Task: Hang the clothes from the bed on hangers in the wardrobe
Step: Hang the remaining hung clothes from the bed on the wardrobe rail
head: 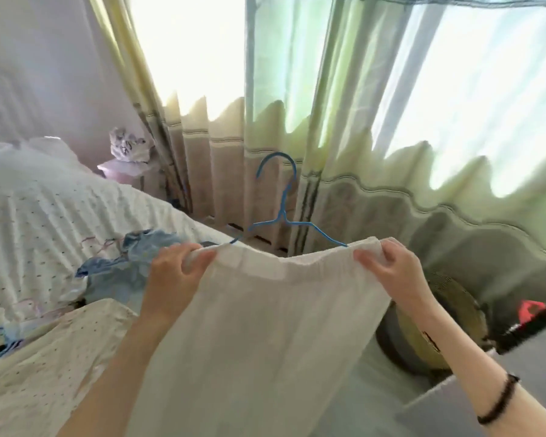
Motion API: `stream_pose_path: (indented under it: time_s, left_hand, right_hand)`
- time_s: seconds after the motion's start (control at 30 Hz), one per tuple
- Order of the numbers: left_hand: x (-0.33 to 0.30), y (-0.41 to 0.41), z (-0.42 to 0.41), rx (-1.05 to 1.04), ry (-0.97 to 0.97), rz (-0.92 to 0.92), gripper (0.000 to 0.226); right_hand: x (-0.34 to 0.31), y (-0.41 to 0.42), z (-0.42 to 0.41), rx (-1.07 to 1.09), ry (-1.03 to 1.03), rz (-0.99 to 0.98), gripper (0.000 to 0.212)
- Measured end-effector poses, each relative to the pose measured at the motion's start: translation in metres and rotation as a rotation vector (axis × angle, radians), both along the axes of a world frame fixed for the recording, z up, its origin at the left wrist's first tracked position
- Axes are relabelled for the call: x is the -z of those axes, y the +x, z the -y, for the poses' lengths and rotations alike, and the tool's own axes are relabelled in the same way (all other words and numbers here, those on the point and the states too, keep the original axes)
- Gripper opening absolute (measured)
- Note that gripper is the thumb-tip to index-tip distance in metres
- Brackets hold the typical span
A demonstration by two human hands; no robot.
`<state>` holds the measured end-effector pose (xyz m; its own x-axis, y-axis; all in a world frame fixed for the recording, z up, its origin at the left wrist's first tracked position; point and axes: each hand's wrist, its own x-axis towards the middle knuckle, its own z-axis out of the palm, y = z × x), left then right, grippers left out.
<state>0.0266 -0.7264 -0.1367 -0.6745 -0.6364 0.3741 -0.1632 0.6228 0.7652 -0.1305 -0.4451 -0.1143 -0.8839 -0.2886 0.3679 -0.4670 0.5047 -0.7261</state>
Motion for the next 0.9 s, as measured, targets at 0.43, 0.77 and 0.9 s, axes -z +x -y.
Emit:
stream_pose_path:
  time_s: [0.43,0.77,0.9]
  left_hand:
    - [-0.021,-0.178,-0.246,0.730,-0.098,-0.042,0.009]
    - [-0.004,-0.224,-0.390,1.175,-0.255,0.014,0.021]
    - [-0.001,-0.223,-0.436,1.335,-0.305,-0.011,0.026]
  right_hand:
    - [-0.023,0.059,-0.275,0.731,-0.097,0.099,0.029]
    - [-0.039,0.160,-0.345,1.035,-0.128,0.242,0.036]
    - [-0.037,0.195,-0.346,1.173,-0.064,0.262,0.039]
